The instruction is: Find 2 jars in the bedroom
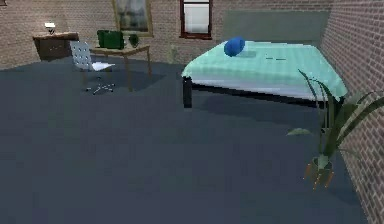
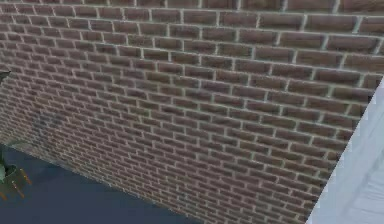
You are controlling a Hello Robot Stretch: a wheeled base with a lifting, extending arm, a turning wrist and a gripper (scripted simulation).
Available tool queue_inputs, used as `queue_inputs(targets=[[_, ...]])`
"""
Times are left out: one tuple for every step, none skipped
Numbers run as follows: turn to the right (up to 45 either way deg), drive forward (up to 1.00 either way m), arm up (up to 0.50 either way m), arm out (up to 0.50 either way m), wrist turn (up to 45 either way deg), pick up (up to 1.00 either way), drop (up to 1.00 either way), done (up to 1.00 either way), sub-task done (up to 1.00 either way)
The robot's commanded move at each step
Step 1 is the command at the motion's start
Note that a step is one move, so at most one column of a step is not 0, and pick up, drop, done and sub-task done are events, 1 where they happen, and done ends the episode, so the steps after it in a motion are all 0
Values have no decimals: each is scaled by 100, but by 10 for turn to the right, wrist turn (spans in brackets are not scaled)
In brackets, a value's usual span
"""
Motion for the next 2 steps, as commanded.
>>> queue_inputs(targets=[[-450, 0, 0, 0, 0, 0, 0, 0, 0], [-210, 0, 0, 0, 0, 0, 0, 0, 0]])
